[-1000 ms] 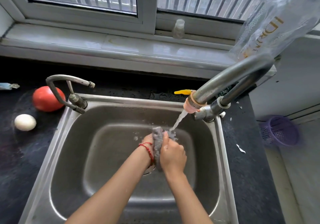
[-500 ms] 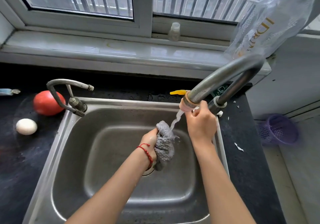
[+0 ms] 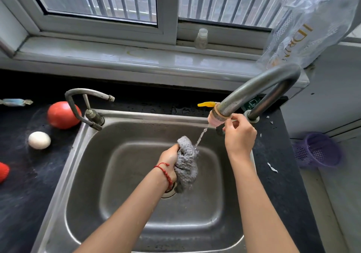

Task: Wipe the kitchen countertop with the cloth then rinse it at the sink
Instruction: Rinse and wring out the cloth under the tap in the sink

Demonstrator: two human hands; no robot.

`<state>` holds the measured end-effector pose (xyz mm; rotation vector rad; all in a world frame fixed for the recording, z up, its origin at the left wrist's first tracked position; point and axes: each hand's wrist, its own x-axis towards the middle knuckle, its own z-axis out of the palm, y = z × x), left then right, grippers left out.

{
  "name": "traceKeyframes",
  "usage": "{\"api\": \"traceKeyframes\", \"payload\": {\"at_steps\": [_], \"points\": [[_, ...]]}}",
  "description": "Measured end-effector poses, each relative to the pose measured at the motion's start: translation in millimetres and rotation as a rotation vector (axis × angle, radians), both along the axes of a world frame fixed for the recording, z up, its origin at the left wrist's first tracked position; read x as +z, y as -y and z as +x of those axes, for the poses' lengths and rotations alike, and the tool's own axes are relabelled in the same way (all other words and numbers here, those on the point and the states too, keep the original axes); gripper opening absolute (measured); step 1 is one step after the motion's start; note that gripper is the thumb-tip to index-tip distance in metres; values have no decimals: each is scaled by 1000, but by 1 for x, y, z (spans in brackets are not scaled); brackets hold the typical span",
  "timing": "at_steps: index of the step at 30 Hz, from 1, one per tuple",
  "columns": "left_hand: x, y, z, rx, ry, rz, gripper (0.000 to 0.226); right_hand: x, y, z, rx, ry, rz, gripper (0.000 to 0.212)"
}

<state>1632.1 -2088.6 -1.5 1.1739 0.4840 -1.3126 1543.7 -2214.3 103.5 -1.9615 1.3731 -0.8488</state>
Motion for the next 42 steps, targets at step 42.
{"api": "traceKeyframes", "payload": {"at_steps": [42], "points": [[88, -56, -34, -401, 1612, 16, 32, 1, -94, -2, -156, 579, 1076, 20]]}}
